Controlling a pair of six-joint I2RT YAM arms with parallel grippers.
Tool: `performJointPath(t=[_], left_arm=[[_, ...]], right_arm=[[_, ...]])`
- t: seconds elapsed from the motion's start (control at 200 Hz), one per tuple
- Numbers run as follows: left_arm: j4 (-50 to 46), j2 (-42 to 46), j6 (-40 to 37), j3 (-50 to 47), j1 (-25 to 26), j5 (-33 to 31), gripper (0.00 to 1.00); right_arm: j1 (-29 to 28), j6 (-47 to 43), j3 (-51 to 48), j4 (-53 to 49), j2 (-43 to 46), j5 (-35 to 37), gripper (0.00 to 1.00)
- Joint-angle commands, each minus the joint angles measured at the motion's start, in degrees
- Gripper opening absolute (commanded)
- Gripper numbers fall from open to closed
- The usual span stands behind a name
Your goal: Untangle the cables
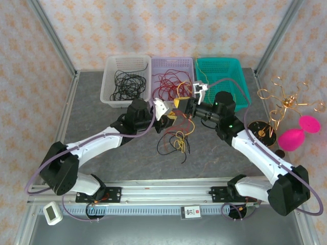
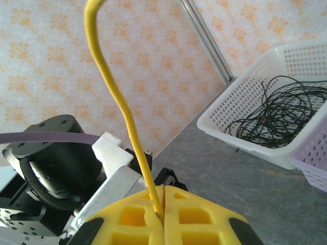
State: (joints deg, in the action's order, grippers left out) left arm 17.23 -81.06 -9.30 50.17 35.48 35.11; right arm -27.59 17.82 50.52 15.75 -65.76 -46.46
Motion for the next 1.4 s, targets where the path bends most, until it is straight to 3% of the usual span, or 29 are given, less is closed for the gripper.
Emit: performJointPath(t=[0.0,0.18,0.245,0.475,0.716,0.966,1.121,1.231,1.396], left_arm=[[5.50,0.99,0.85,-0.96,-0.33,-3.72,0.00],[6.62,6.13,3.08,-7.38,-0.33,-5.33,0.00],[6.47,8.67,3.84,-9.77,-0.33,-6.50,0.00],[2.06,14.54,5.97,-13.58,-0.42,-14.65,0.00],[2.25,16.32,9.27,-16.16,-0.44,-17.35,0.00],[-0.08,17.41,12.07,-14.00,-0.41,-19.04,0.00],[-5.03,18.42,13.61,-10.87,-0.42,-20.53,0.00],[-7.52,19.82,15.10,-8.98,-0.41,-20.58,0.00],[-10.80,20.02,18.12,-5.67,-0.40,-19.11,0.00]], right_arm=[[0.06,-3.21,4.11,-3.40,1.50,7.17,0.00],[0.36,-8.48,11.50,-12.67,1.43,35.73,0.00],[1.54,-9.96,13.43,-13.92,0.48,41.60,0.00],[11.01,-6.61,17.29,-13.04,-1.66,34.71,0.00],[15.85,-8.68,23.82,-15.05,-9.16,38.39,0.00],[22.44,-10.08,33.53,-21.74,-28.30,38.01,0.00],[22.76,-11.29,41.24,-25.93,-41.05,40.85,0.00],[22.85,-11.37,45.89,-27.72,-48.86,42.17,0.07],[24.14,-11.83,49.55,-27.77,-56.52,44.70,0.31]])
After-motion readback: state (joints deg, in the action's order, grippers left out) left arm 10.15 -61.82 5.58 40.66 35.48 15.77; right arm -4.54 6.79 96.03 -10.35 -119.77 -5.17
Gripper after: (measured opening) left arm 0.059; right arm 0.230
